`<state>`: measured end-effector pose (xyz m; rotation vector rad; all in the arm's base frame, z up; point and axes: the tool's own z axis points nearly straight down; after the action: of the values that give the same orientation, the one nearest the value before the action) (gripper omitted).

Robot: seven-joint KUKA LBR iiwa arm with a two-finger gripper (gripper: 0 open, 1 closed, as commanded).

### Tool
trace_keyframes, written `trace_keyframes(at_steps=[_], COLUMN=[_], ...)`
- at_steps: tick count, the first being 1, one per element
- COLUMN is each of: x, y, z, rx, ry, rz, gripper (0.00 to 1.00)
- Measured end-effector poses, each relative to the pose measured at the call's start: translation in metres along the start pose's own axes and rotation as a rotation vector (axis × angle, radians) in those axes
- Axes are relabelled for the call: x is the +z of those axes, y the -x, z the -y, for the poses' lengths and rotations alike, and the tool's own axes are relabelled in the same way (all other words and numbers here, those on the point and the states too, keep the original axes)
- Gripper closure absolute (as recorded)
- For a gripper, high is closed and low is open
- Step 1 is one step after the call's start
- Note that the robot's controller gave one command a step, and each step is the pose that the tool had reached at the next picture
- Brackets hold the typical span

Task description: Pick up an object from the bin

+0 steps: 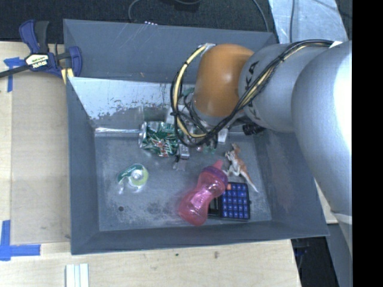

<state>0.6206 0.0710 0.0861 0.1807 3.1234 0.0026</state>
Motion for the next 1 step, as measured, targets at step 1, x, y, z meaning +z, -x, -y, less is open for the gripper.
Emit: trace_keyframes(at_steps=[1], x=[0.0156], y=[-0.0016], z=[-0.0057], rx=[-0.081], ry=[-0.001], rz=[-0.004], gripper=[1.0])
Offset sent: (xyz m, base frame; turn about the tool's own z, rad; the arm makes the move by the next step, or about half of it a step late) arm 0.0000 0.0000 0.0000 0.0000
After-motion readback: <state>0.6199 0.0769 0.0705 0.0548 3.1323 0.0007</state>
